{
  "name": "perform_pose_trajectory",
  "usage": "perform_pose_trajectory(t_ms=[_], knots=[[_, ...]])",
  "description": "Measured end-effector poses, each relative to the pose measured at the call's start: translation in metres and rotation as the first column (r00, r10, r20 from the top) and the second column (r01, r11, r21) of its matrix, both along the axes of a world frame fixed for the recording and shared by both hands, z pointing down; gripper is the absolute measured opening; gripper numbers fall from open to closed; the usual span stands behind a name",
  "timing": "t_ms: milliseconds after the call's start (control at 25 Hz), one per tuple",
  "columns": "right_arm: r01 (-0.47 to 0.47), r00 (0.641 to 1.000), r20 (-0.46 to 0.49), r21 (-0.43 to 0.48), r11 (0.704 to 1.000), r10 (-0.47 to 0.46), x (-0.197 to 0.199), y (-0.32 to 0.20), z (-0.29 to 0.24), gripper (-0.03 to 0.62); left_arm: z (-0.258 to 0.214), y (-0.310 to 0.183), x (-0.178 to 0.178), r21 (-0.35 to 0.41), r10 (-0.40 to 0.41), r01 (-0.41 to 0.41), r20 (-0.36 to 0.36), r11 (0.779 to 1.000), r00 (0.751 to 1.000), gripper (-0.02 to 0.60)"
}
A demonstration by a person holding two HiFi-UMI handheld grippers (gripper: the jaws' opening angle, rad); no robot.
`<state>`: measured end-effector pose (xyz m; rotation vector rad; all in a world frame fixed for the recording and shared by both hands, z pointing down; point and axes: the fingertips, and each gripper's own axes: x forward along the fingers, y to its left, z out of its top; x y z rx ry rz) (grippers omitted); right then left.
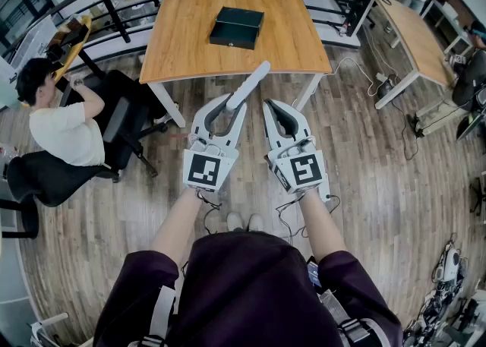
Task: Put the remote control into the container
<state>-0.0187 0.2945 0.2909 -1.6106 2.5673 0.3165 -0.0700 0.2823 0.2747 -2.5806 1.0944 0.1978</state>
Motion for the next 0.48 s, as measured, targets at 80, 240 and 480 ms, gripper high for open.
perform_pose_trajectory(t_ms=[80,240,480], knots=[[0.007,1.0,-0.011,0.012,1.0,-0.007,-0.007,-0.002,-0.002,0.018,-0.004,-0.002,-0.006,0.006,0.003,-0.003,-0.011,1.0,1.0,0.103],[0.008,1.0,-0.015,0.037,0.999,-0.008,-0.02,-0.008,-0.009,0.018,-0.012,-0.006,-0.019,0.013,0.012,-0.011,-0.038,1.0,0.999,0.104],[0.0,0.999,-0.032,0.062,0.998,0.002,-0.034,-0.019,-0.014,0.018,-0.013,-0.021,-0.031,0.012,0.022,-0.021,-0.055,1.0,0.998,0.103]])
